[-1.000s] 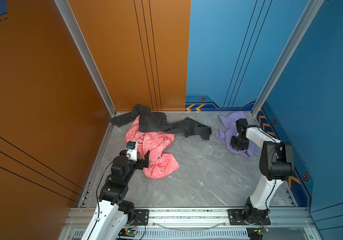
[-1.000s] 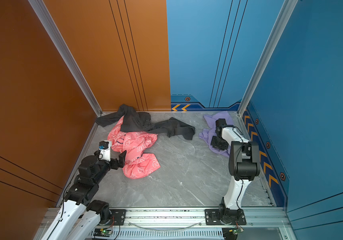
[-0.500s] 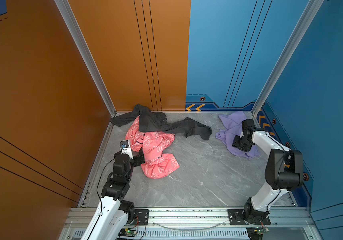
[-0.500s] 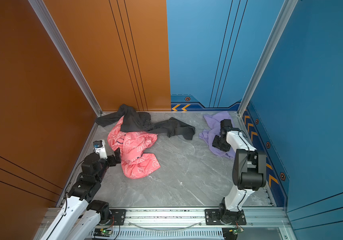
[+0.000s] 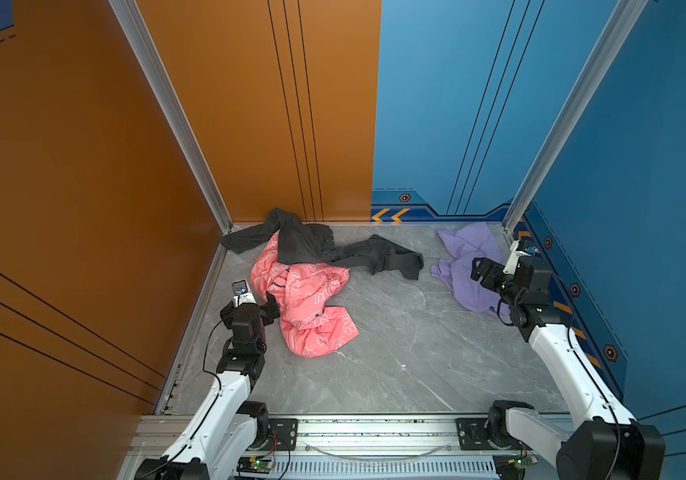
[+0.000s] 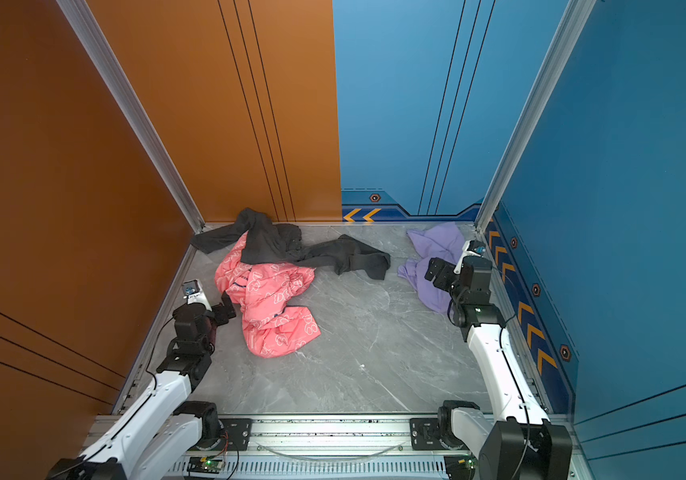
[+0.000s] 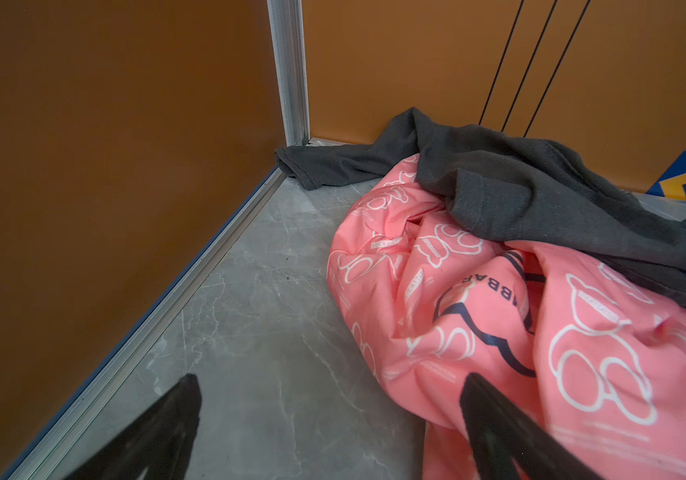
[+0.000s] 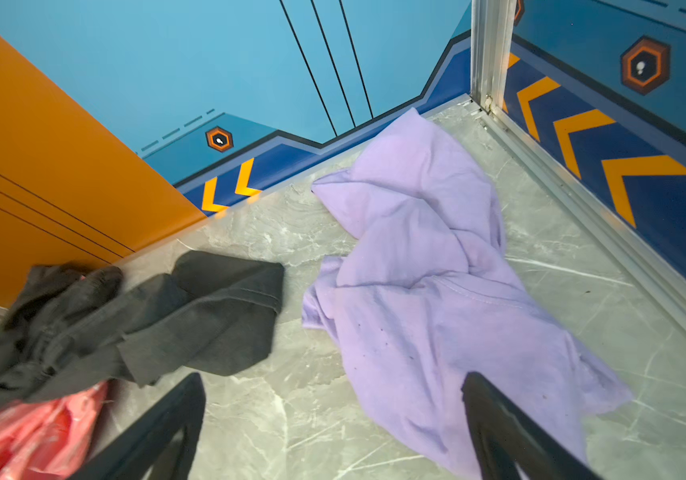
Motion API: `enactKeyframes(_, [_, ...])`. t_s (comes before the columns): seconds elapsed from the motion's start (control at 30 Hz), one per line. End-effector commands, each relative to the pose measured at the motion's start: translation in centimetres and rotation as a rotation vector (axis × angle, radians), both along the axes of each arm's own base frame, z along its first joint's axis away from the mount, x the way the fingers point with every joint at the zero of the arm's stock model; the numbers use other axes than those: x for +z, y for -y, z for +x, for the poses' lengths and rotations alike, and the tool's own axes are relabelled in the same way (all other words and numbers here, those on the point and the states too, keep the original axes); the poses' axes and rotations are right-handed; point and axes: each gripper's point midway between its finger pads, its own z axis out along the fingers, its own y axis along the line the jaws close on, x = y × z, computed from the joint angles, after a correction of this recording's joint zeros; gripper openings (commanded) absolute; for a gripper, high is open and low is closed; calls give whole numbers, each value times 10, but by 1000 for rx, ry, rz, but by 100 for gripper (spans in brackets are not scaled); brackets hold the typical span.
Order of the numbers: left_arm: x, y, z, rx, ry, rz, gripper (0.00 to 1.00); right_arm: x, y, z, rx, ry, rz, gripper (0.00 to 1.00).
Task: Pick out a specific cloth from the pile
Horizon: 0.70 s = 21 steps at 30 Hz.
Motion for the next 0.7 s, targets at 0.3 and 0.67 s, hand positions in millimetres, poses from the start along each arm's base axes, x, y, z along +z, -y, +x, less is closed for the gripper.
enactKeyframes(0.3, [-26,-5,25,35,64,84,98,-61,21,6,-41,95,-265,100])
enactKeyframes(0.67, [-48,26,53,-108,73,145,98,-108,1,26,66,125,-309,100])
